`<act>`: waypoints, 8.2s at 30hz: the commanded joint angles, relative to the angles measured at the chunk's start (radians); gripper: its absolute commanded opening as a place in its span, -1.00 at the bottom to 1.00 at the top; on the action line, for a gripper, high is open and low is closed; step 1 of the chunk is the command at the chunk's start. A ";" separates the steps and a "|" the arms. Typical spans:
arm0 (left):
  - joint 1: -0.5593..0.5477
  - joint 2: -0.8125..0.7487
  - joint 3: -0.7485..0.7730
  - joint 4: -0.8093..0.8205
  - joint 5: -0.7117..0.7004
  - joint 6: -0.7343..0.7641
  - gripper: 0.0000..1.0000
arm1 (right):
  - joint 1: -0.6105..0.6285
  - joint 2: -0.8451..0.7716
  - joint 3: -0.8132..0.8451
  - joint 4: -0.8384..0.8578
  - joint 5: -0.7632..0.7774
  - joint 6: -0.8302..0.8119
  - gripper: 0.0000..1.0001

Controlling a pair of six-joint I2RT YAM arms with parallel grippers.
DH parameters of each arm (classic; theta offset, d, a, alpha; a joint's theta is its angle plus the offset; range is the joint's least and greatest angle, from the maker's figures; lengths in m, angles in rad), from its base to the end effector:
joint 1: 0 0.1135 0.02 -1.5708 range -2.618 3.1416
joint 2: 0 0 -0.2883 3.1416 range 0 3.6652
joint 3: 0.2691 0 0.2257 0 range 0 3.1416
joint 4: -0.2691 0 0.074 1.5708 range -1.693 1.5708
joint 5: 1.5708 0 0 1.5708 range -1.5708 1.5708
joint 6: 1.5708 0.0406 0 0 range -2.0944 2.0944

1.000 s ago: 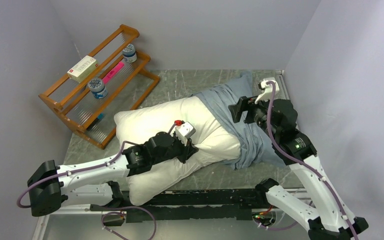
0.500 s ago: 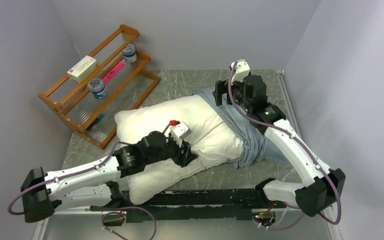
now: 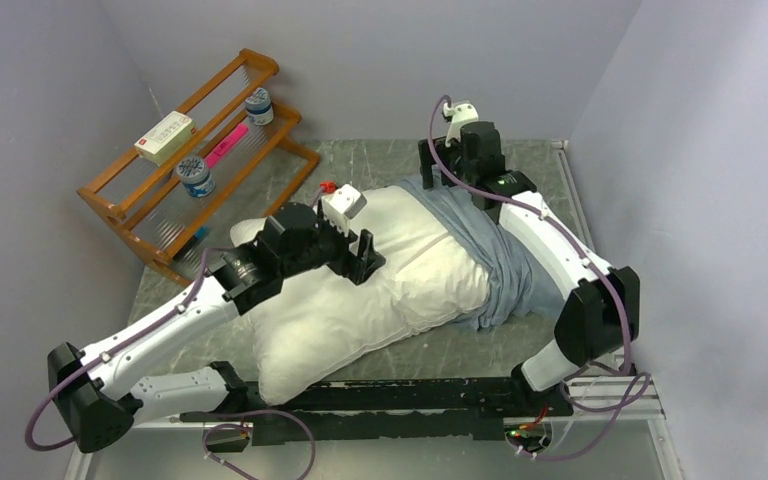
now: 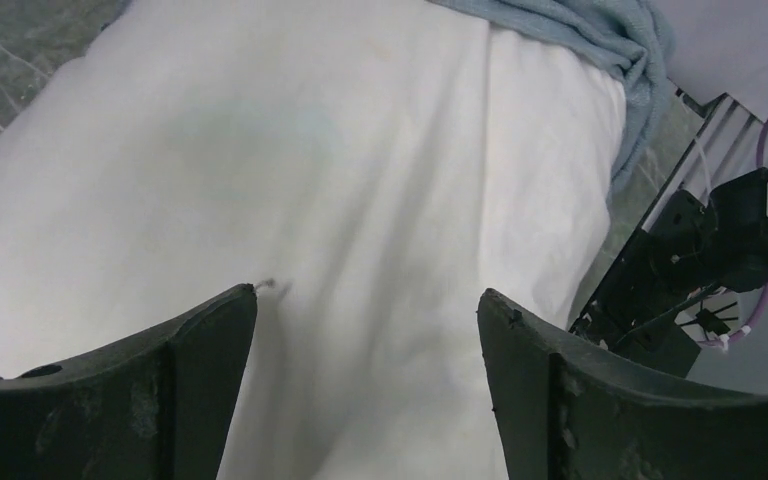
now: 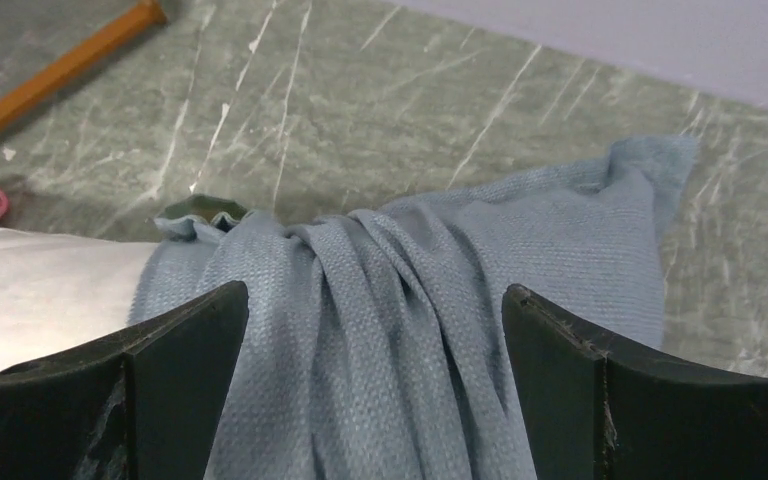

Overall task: Remove the pillowcase from the pillow
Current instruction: Remove the pillow from the pillowcase.

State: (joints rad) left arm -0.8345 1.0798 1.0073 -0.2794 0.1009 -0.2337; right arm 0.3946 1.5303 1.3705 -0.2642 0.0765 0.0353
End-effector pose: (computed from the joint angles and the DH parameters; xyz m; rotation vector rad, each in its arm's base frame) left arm 0.1399 -0.1604 0.3724 0.6611 1.8951 -0.8000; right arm 0.3123 0.1267 0.3791 -0.3085 1.9751 0.2005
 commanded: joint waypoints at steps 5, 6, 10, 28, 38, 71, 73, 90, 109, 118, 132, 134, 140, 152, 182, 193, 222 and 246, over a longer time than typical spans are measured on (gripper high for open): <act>0.131 0.088 0.141 -0.056 0.102 0.049 0.73 | -0.002 0.037 0.009 -0.052 -0.045 0.035 1.00; 0.146 0.107 0.156 -0.050 0.116 0.052 0.74 | -0.002 0.026 -0.012 -0.051 -0.056 0.041 0.99; 0.191 0.202 0.233 -0.038 0.169 0.063 0.92 | 0.000 -0.021 -0.095 -0.063 -0.094 0.067 0.94; 0.258 0.686 0.712 -0.154 0.376 0.201 0.93 | 0.041 -0.330 -0.426 0.004 -0.197 0.134 0.89; 0.258 0.691 0.596 -0.156 0.561 0.187 0.93 | 0.043 -0.364 -0.430 -0.021 -0.155 0.115 0.88; 0.023 0.392 0.293 -0.149 0.463 0.139 -0.23 | 0.128 -0.243 -0.144 -0.291 -0.066 0.010 0.90; 0.013 0.373 0.279 -0.149 0.453 0.136 -0.41 | 0.128 -0.243 -0.147 -0.291 -0.005 0.000 0.84; 0.004 0.151 0.098 -0.192 0.329 0.125 -0.90 | 0.097 -0.166 -0.079 -0.264 0.432 -0.079 -0.16; 0.135 0.064 -0.021 -0.197 0.183 0.098 -0.90 | -0.105 -0.198 -0.021 -0.165 0.426 -0.057 -1.00; 0.252 0.040 -0.062 -0.190 0.114 0.084 -0.90 | -0.147 -0.203 -0.045 -0.146 0.435 0.029 -1.00; 0.344 0.051 -0.105 -0.142 0.034 0.026 -0.90 | -0.216 -0.128 -0.097 -0.050 0.172 0.101 -0.79; 0.345 0.066 -0.104 -0.122 0.044 0.012 -0.90 | -0.215 -0.098 -0.106 -0.038 0.109 0.104 -0.68; 0.345 0.143 -0.081 -0.073 0.099 -0.021 -0.90 | -0.215 -0.025 -0.108 -0.028 -0.065 0.111 -0.38; 0.343 0.154 0.027 -0.066 0.088 -0.012 0.00 | -0.215 -0.172 -0.119 -0.077 -0.166 0.126 0.57; -0.266 0.106 0.199 -0.018 -0.253 0.137 0.93 | -0.142 -0.745 -0.399 -0.384 -0.267 0.273 0.88; -0.531 0.291 0.240 0.077 -0.437 0.269 0.93 | -0.142 -0.885 -0.442 -0.530 -0.180 0.347 0.95; -0.413 0.579 0.143 0.184 -0.707 0.240 0.79 | -0.141 -0.826 -0.576 -0.521 -0.134 0.429 0.81; -0.256 0.453 -0.048 0.154 -0.698 0.105 -0.90 | -0.142 -0.751 -0.581 -0.409 0.156 0.436 0.12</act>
State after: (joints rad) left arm -1.1751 1.5444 1.0378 0.1059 -0.4534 -0.1284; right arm 0.2596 0.7780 0.7574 -0.7010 0.0708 0.4767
